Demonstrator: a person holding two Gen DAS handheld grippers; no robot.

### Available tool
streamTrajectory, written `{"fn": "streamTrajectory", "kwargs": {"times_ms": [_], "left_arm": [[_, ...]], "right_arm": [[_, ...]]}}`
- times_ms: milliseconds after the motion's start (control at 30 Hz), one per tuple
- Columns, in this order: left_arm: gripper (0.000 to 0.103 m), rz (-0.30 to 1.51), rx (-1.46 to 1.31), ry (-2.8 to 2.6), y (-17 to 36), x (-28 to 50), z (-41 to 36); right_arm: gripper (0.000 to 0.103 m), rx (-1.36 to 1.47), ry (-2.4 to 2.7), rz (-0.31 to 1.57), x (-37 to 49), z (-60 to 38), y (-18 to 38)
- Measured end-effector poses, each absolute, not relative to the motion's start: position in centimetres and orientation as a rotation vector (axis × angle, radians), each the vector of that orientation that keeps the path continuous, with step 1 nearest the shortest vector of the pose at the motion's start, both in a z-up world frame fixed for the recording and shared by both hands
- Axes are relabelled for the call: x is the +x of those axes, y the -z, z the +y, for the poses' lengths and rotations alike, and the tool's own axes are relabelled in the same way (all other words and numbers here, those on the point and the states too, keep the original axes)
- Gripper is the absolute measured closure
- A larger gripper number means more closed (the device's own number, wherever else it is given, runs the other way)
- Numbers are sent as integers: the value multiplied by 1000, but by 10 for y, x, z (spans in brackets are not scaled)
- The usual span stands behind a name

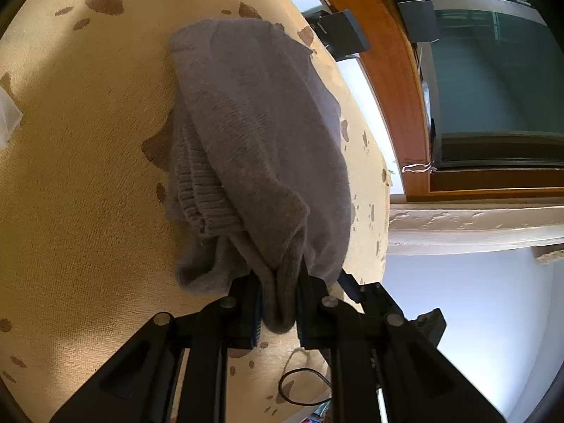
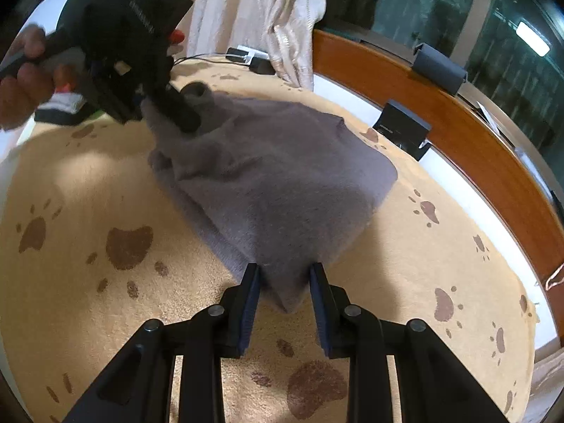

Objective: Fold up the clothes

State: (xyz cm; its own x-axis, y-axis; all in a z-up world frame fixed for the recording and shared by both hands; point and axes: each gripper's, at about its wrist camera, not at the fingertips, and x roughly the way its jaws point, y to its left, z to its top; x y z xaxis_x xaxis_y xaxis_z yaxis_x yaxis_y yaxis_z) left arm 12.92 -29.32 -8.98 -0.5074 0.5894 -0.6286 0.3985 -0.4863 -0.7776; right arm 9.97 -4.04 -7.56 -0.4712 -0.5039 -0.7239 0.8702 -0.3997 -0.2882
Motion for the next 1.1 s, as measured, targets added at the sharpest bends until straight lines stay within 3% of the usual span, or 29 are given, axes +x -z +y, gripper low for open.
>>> {"fn": "streamTrajectory", "kwargs": {"times_ms": [100,200,233,567,767,800,867,900,933,1033,1100], "left_arm": [[86,-1515,-1486,-2129,91,129,-292],[86,-1519,-1489,-2123,93,130,-290],[86,-1521,-1493,-2116,95,132,-289],[87,-1519,-1602,-2091,130,163,-282],[87,-1510,-1573,-2144,117,172,-292],[87,-1503,-1551,-2174,109,175,-295],[87,-1456,-1491,-2271,86,180,-299],[87,-1423,-1454,-2321,73,181,-298],[87,-1389,-1416,-2369,60,182,-298],[84,-1283,-1303,-2490,26,176,-293],[75,-1219,-1243,-2543,13,162,-286]], "right_arm": [[73,710,1972,799,95,-47,78],[90,743,2001,782,90,-47,78],[91,749,2013,777,89,-46,78],[95,806,2054,577,85,-15,64],[94,843,2051,451,78,1,58],[89,838,2048,401,76,3,51],[69,830,2054,307,73,5,38],[49,821,2061,274,73,4,33],[41,801,2066,246,73,0,29],[41,774,2090,245,72,-20,23],[41,757,2146,296,72,-35,21]]}}
